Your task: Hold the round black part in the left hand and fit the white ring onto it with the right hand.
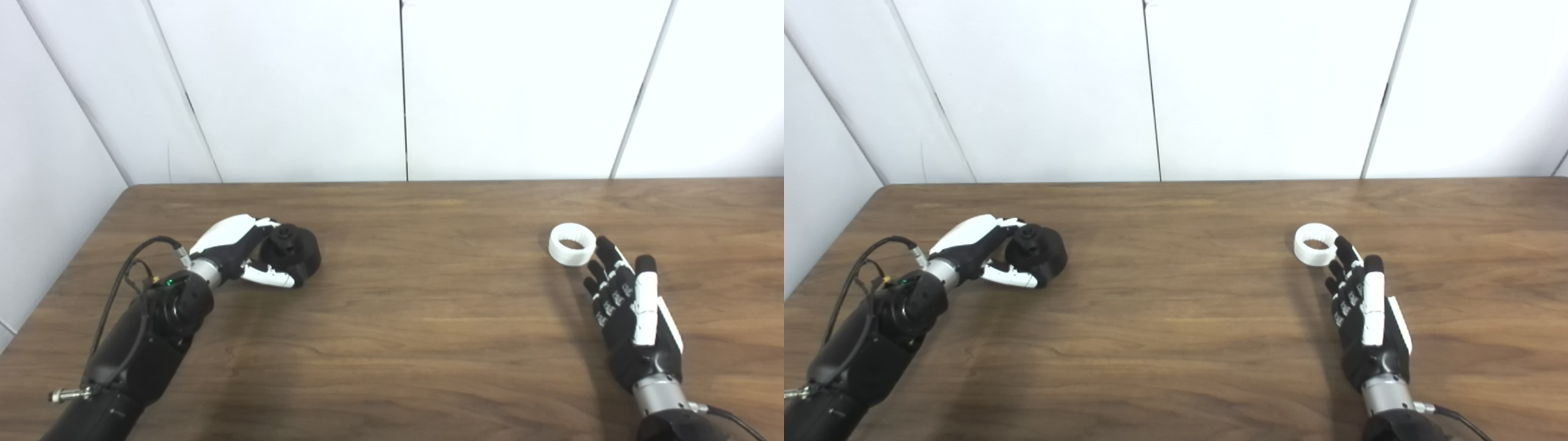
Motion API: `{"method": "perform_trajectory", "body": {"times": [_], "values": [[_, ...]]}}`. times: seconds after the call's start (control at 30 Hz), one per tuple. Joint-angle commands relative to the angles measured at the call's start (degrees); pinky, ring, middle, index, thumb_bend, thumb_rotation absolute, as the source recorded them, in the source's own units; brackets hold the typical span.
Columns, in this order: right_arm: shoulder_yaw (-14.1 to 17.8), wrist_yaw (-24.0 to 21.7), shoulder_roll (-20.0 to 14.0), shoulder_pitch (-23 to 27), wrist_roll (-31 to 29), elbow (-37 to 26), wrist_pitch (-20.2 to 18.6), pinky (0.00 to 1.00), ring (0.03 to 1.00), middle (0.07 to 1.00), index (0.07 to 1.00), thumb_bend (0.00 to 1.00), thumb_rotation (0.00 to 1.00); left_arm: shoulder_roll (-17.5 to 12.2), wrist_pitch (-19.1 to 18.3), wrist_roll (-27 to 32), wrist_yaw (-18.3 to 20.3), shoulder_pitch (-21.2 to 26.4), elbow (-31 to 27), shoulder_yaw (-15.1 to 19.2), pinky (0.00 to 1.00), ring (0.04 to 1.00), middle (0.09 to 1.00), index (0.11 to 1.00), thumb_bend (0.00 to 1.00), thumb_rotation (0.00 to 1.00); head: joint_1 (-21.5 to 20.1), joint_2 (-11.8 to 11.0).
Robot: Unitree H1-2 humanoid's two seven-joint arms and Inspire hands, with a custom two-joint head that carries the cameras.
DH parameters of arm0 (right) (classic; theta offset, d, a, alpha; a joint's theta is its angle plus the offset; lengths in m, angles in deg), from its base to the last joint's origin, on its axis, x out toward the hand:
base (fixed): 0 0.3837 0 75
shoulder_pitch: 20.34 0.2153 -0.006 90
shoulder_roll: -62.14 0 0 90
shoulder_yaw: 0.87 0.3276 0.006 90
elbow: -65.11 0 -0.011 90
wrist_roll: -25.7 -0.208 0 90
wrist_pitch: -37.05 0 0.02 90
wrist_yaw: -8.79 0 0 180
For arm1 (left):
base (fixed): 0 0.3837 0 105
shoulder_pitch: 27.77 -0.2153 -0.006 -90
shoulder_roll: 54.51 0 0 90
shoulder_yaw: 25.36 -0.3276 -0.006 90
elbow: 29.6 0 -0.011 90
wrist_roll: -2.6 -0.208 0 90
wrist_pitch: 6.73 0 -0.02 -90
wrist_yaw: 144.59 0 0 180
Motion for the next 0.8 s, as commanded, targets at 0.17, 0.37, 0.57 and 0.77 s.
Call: {"method": "perform_trajectory", "body": {"times": [0.17,0.37,0.57,0.77], "values": [[0.38,-0.22,-0.13,1.18,0.06,-2.00,2.34,1.00,0.988,0.991,0.932,0.64,1.00,-1.23,1.62,-0.49,-2.78,3.23,0.30,0.86,0.92,1.000,0.953,0.733,0.81,0.34,0.14,0.04],[0.29,-0.31,-0.27,1.20,0.11,-2.10,2.18,1.00,0.986,0.987,0.930,0.64,1.00,-1.42,1.80,-0.45,-3.16,2.97,0.12,0.98,0.94,1.000,0.950,0.705,0.78,0.29,0.21,0.06],[0.21,-0.39,-0.35,1.16,0.12,-2.09,2.17,1.00,0.985,0.984,0.929,0.65,1.00,-1.12,2.40,0.64,-3.45,2.72,0.51,1.72,0.94,1.000,0.954,0.696,0.76,0.25,0.31,0.19],[0.16,-0.52,-0.55,1.29,0.03,-1.86,2.16,1.00,0.989,0.983,0.928,0.65,1.00,-1.03,2.97,0.83,-3.47,2.34,-0.04,2.08,0.94,1.000,0.953,0.688,0.76,0.26,0.26,0.22]]}}
